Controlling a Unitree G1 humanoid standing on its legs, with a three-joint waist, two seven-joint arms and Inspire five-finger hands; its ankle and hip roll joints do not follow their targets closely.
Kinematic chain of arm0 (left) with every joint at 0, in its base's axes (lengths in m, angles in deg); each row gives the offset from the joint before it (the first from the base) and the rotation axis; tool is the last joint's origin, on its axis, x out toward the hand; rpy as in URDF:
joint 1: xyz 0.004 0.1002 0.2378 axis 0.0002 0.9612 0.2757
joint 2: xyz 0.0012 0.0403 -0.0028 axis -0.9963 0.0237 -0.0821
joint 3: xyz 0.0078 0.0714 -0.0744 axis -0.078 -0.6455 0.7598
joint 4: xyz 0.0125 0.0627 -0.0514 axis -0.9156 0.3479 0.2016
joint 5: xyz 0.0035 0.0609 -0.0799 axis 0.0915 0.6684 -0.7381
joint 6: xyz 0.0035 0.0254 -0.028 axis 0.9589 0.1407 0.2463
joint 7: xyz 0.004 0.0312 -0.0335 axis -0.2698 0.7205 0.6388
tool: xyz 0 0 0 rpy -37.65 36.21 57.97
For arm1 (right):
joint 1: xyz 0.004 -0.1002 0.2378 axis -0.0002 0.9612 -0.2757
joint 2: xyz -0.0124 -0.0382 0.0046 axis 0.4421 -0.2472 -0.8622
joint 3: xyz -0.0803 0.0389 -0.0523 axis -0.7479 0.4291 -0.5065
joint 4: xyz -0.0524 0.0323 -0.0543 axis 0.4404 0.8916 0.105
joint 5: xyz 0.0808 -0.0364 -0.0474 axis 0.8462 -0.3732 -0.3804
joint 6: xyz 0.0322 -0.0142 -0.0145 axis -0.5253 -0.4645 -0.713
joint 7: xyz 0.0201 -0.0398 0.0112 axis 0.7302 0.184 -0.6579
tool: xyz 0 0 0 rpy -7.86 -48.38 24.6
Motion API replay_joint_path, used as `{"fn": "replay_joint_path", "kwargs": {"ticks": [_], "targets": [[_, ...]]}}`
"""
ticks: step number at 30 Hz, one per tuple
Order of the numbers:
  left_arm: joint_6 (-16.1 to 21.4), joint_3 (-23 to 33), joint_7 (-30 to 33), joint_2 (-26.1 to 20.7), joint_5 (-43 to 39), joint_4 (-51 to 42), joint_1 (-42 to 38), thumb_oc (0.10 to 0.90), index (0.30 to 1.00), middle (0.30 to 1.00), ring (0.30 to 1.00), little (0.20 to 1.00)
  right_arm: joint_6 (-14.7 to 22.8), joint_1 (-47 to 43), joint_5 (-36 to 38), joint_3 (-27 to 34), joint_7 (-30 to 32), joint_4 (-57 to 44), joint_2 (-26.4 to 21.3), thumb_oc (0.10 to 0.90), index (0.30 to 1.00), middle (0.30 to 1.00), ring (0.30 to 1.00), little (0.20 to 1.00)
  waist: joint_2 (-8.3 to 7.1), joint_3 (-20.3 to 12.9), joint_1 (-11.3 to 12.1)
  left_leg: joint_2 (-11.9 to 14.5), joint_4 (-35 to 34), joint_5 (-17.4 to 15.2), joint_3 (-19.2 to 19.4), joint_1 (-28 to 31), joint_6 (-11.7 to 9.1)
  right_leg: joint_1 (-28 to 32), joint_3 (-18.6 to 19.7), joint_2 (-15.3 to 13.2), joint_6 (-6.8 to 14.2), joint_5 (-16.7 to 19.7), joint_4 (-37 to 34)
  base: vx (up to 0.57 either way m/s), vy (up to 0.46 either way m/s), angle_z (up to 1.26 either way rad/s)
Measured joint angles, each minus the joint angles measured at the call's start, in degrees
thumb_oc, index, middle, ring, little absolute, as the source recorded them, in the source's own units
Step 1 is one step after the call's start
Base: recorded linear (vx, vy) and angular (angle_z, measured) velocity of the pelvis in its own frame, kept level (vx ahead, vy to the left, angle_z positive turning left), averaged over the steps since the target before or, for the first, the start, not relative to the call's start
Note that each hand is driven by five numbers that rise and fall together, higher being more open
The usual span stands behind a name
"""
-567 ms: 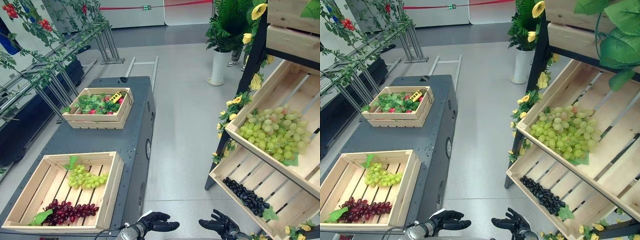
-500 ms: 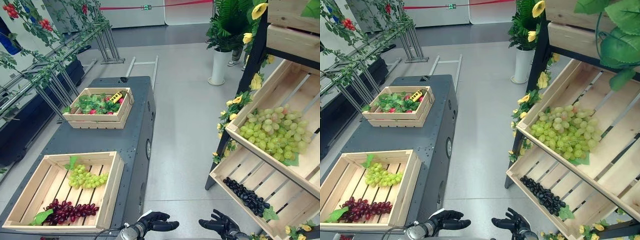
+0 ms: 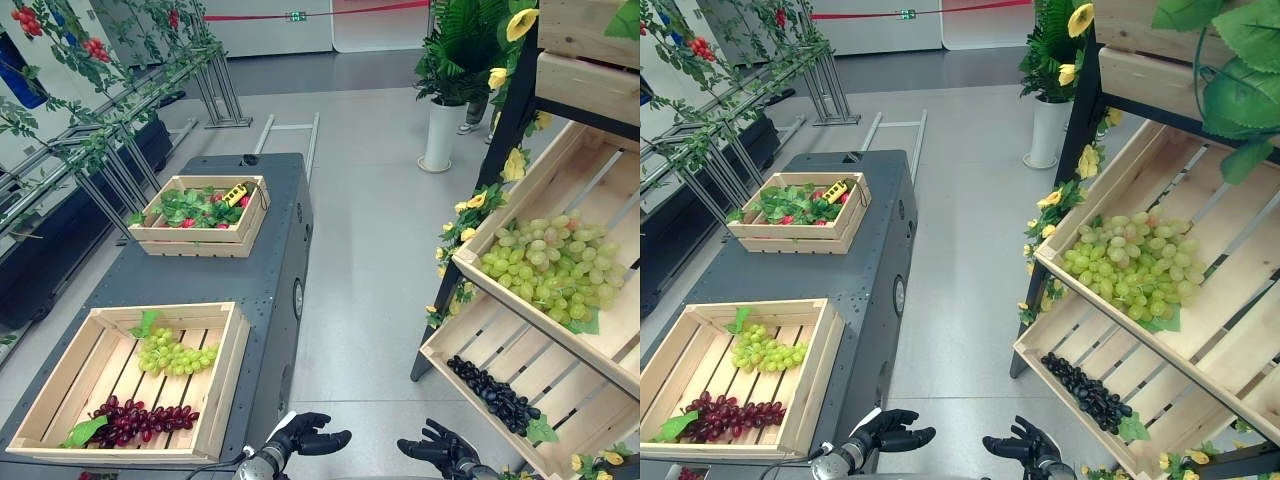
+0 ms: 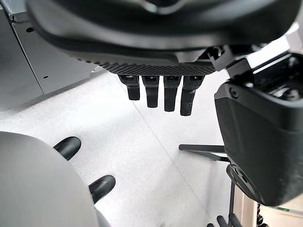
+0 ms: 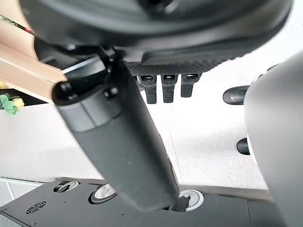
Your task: Pick up the fruits from the basket on one side to the basket on the other side
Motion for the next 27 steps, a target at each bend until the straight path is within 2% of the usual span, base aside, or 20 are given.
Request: {"fn": "replay_joint_path", "kwargs": {"ticks": [3,6,10,13,15,17,21,23,24,27], "targets": [[0.76,0.07,0.02,-0.01,0.00,0.00,0.12,0.800,0.900,0.900,0.900,0.900,-0.25,-0.05,0.01,0.00,0.00,0.00,0.00,0.800,0.900,0.900,0.900,0.900,-0.08,0.06,0.01,0.00,0.00,0.00,-0.01,0.03,0.00,0.00,0.00,0.00,-0.01,0.01,0.00,0.00,0.000,0.00],[3.16,0.03,0.78,-0.02,0.04,0.00,0.52,0.800,0.900,0.900,0.900,0.900,-0.59,-0.14,0.01,0.00,0.00,-0.01,0.00,0.800,0.900,0.900,0.900,0.900,-0.26,0.17,-0.01,-0.01,0.00,0.01,-0.03,0.20,0.00,0.06,-0.02,0.00,-0.23,0.15,0.00,0.00,0.000,0.00],[8.55,0.07,7.67,-0.06,-0.82,-0.07,0.99,0.800,0.900,0.900,0.900,0.900,-0.89,-0.27,0.01,-0.05,0.00,-0.01,0.01,0.800,0.900,0.900,0.900,0.900,-0.59,0.42,0.01,0.00,0.00,0.07,-0.21,0.22,-0.05,0.13,-0.15,0.01,-0.25,0.15,0.00,0.00,-0.015,0.01],[10.90,3.21,12.65,-0.18,-4.10,-3.32,1.59,0.800,0.900,0.900,0.900,0.900,-1.50,-0.36,0.06,-0.02,0.00,-0.03,-0.02,0.800,0.900,0.900,0.900,0.900,-0.71,0.60,0.17,0.02,0.00,0.13,-0.43,0.16,-0.12,0.15,-0.36,0.02,-0.28,0.12,0.00,0.00,-0.037,0.04],[12.03,8.40,15.80,-0.60,-7.14,-9.00,1.63,0.800,0.900,0.900,0.900,0.900,-2.57,-0.38,0.06,-0.01,0.01,-0.09,-0.11,0.800,0.900,0.900,0.900,0.900,-0.69,0.66,0.83,0.05,0.00,0.19,-0.78,-0.21,-0.20,0.16,-0.65,0.04,-0.18,-0.14,-0.01,0.00,-0.043,0.07],[13.64,11.08,17.58,-1.30,-9.15,-12.41,1.35,0.800,0.900,0.900,0.900,0.900,-2.97,-0.39,0.07,0.02,0.01,-0.17,-0.26,0.800,0.900,0.900,0.900,0.900,-0.39,0.82,1.17,0.05,0.00,0.24,-1.27,-0.25,-0.26,0.21,-0.91,0.06,-0.27,-0.20,-0.01,0.00,-0.026,0.07],[14.00,15.07,19.92,-4.05,-9.36,-19.31,1.09,0.800,0.900,0.900,0.900,0.900,-3.26,-0.39,0.04,0.22,0.00,-0.74,-1.16,0.800,0.900,0.900,0.900,0.900,1.00,1.58,1.34,-0.03,0.02,0.39,-2.62,-0.09,-0.36,0.39,-1.69,0.01,-0.56,-0.05,-0.02,0.03,-0.013,0.10],[12.91,16.40,22.57,-6.17,-8.55,-20.71,-0.60,0.800,0.900,0.900,0.900,0.900,-3.27,-0.42,0.03,0.41,0.00,-0.84,-1.65,0.800,0.900,0.900,0.900,0.900,1.78,2.02,1.36,-0.03,0.02,0.54,-3.36,0.05,-0.48,0.75,-1.87,0.03,-0.65,-0.17,-0.03,0.05,-0.023,0.18],[12.11,17.16,23.48,-6.57,-8.13,-20.71,-1.20,0.800,0.900,0.900,0.900,0.900,-3.27,-0.42,0.02,0.43,-0.01,-0.91,-1.84,0.800,0.900,0.900,0.900,0.900,2.03,2.17,1.35,-0.02,0.02,0.56,-3.52,0.19,-0.50,0.95,-1.89,0.04,-0.67,-0.24,-0.05,0.06,-0.031,0.12],[6.25,19.57,28.57,-9.96,-6.54,-19.30,-4.06,0.800,0.900,0.900,0.900,0.900,-3.27,-0.38,0.00,0.42,-0.08,-0.90,-2.76,0.800,0.900,0.900,0.900,0.900,3.25,2.06,1.14,0.10,0.03,0.61,-3.84,0.69,-0.66,1.56,-2.15,0.16,-0.88,-0.52,-0.22,0.06,-0.044,0.06]]}}
